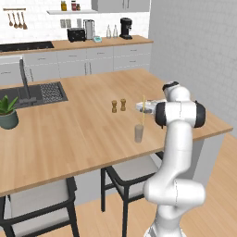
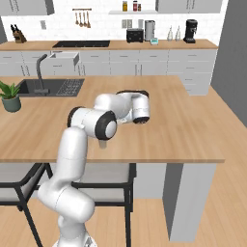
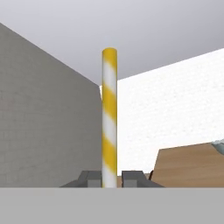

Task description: Take a straw from the drawer in front and place it inside the glass cup on the dining counter.

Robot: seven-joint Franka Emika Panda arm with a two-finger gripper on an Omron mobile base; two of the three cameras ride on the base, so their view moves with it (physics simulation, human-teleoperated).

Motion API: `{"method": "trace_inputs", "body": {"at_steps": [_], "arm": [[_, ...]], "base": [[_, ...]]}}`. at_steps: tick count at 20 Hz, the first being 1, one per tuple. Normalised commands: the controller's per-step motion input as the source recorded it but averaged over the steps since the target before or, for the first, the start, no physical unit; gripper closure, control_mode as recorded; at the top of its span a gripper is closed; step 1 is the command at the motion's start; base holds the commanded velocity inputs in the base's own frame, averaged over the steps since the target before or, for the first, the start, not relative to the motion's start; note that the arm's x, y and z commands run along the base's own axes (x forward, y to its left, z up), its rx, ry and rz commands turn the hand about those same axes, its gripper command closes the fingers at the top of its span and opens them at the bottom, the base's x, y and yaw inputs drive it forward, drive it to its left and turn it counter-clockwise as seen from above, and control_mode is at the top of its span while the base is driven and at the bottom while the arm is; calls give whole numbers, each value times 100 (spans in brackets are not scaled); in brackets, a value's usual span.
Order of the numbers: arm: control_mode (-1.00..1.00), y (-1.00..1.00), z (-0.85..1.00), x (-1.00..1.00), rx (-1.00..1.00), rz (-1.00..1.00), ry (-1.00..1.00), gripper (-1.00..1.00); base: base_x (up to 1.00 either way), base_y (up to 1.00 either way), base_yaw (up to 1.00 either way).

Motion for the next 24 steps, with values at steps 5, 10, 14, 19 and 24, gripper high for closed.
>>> {"method": "trace_inputs", "body": {"at_steps": [5, 10, 14, 19, 24], "arm": [[-100, 3, -19, 8, -1, 2, 0, 100], [-100, 5, -18, 17, -2, 1, 0, 100], [-100, 6, -8, 13, -1, 0, 0, 100], [-100, 3, -13, 17, -2, 0, 0, 100], [-100, 2, -34, 18, -3, 2, -6, 100]], "base": [[0, 0, 0], [0, 0, 0], [0, 0, 0], [0, 0, 0], [0, 0, 0]]}}
